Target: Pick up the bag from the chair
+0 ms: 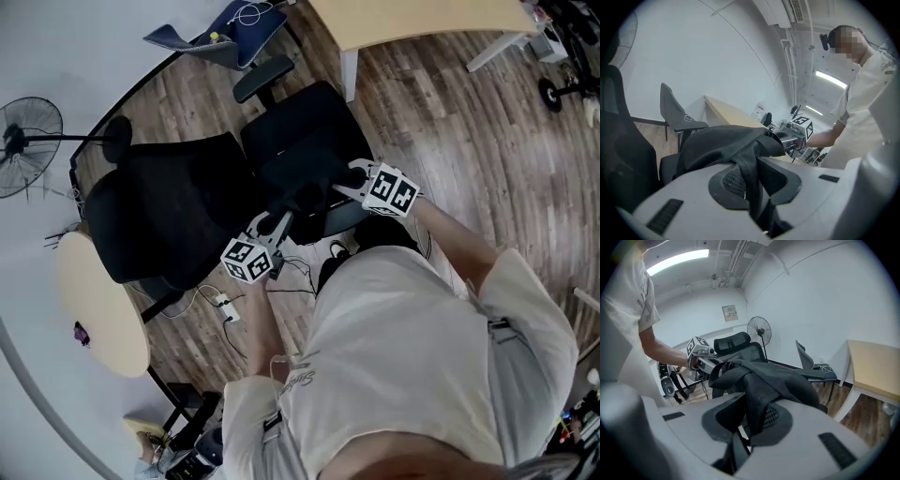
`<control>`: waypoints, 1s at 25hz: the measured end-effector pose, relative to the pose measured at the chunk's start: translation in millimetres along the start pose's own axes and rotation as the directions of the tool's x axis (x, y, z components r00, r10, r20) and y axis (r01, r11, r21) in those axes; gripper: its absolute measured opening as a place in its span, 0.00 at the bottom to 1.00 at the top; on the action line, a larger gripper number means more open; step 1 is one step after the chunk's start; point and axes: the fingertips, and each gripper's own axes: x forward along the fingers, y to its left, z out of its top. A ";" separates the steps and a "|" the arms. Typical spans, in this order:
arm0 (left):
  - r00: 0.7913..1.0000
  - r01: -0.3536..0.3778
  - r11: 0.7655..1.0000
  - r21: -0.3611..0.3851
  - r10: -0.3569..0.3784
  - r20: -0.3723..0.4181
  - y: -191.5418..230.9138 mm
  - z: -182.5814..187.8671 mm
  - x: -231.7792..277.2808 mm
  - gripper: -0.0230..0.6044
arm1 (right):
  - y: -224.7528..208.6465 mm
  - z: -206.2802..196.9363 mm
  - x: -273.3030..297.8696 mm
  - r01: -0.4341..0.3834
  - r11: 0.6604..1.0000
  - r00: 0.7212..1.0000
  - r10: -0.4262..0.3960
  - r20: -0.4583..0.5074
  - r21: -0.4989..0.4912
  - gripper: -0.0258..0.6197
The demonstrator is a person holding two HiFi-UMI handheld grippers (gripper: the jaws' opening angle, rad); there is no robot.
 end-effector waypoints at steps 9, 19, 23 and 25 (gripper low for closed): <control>0.998 0.001 1.000 -0.001 -0.001 0.064 7.1 39.3 5.2 0.12 | -28.6 37.1 -2.2 -0.037 0.999 0.997 0.039 0.062 -0.038 0.09; 0.997 0.049 0.997 0.062 -0.053 0.063 8.0 67.9 -16.1 0.12 | -13.7 70.3 -6.1 -0.003 1.000 0.996 0.006 0.090 -0.031 0.09; 0.995 0.076 0.991 0.109 -0.082 0.050 6.0 89.9 -23.7 0.12 | -10.2 90.5 -13.0 0.032 0.999 0.992 -0.028 0.126 -0.028 0.09; 0.994 0.087 0.986 0.141 -0.096 0.061 2.2 102.9 -27.8 0.12 | -8.4 101.7 -18.8 0.050 0.998 0.988 -0.045 0.150 -0.027 0.09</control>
